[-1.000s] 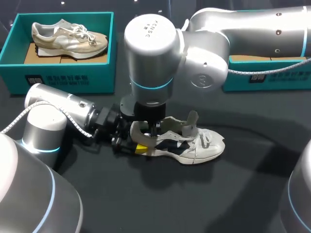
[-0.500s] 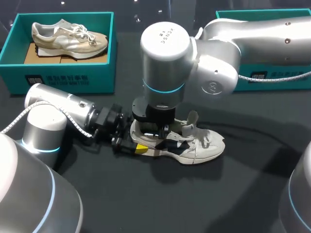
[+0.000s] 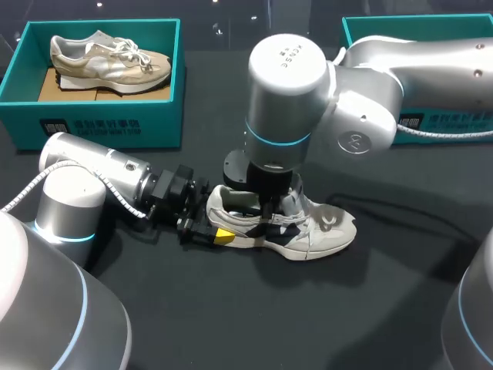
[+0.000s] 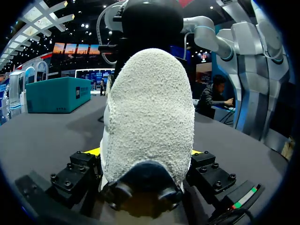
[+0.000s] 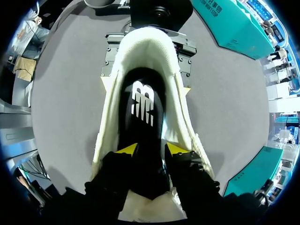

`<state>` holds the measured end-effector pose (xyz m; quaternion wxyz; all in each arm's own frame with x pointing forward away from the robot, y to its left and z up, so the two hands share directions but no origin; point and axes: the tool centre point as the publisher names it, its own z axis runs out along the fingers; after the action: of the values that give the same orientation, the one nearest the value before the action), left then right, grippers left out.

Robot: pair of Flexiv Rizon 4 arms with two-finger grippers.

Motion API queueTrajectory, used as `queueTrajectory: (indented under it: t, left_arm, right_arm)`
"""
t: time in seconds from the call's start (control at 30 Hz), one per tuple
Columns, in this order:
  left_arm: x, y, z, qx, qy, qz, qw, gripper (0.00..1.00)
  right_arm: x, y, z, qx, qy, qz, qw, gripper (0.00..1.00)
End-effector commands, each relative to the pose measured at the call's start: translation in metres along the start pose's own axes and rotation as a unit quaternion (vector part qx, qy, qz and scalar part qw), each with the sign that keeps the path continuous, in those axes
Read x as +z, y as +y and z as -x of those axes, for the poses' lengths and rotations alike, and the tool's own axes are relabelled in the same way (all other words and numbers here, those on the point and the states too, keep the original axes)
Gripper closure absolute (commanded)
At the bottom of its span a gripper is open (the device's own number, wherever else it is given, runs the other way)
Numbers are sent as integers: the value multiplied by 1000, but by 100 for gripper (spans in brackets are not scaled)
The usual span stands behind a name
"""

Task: Take the shoe out of the shoebox, open the shoe tongue, remove and reinsert the insole, then place the shoe into the shoebox

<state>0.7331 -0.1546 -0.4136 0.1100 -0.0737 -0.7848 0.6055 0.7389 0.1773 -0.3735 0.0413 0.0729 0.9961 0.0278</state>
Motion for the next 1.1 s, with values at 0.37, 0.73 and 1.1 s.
queueTrajectory:
  t: [0.37, 0.73, 1.1]
  left_arm:
    - [0, 3, 2, 0, 0, 0, 1000, 100]
    - [0, 3, 2, 0, 0, 0, 1000, 100]
    - [0, 3, 2, 0, 0, 0, 1000, 100]
  right_arm:
    - [39, -4, 1, 7, 45, -8, 999, 52]
    - [56, -11, -16, 3, 103, -10, 995, 100]
    - [50, -21, -33, 4, 112, 3, 994, 100]
